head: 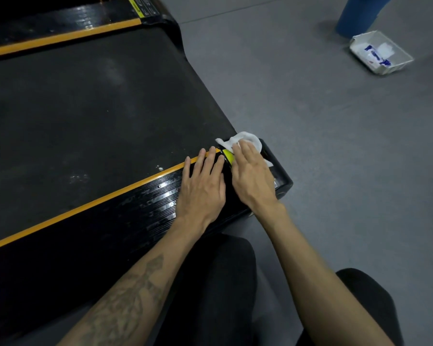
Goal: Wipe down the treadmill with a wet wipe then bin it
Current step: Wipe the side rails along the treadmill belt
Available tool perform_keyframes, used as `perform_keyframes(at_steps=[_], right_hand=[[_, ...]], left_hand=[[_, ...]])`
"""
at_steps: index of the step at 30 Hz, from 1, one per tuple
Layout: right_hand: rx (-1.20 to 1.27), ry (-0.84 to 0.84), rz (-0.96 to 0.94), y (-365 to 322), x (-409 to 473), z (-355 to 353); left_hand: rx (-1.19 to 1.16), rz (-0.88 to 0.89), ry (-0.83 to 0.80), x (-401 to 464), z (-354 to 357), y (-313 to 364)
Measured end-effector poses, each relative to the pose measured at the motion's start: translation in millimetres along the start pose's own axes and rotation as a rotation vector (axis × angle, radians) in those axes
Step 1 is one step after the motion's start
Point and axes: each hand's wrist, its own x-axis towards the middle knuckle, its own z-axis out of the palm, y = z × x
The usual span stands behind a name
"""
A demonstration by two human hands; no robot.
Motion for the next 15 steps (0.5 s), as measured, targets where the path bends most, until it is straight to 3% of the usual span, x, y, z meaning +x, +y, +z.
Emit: perform_keyframes(at_steps=[7, 12, 15], right_hand=[[-0.020, -0.034, 0.161, 4, -6, -9], [-0.012, -0.039, 0.056, 10, -10, -9], [-0.064, -0.050, 0.103, 20, -5, -13]], left_hand=[[-0.016, 0.007, -0.008, 1, 1, -1], [-0.014, 0.013, -0.013, 3, 2, 0], [-0.003, 0.025, -0.015, 2, 2, 1]])
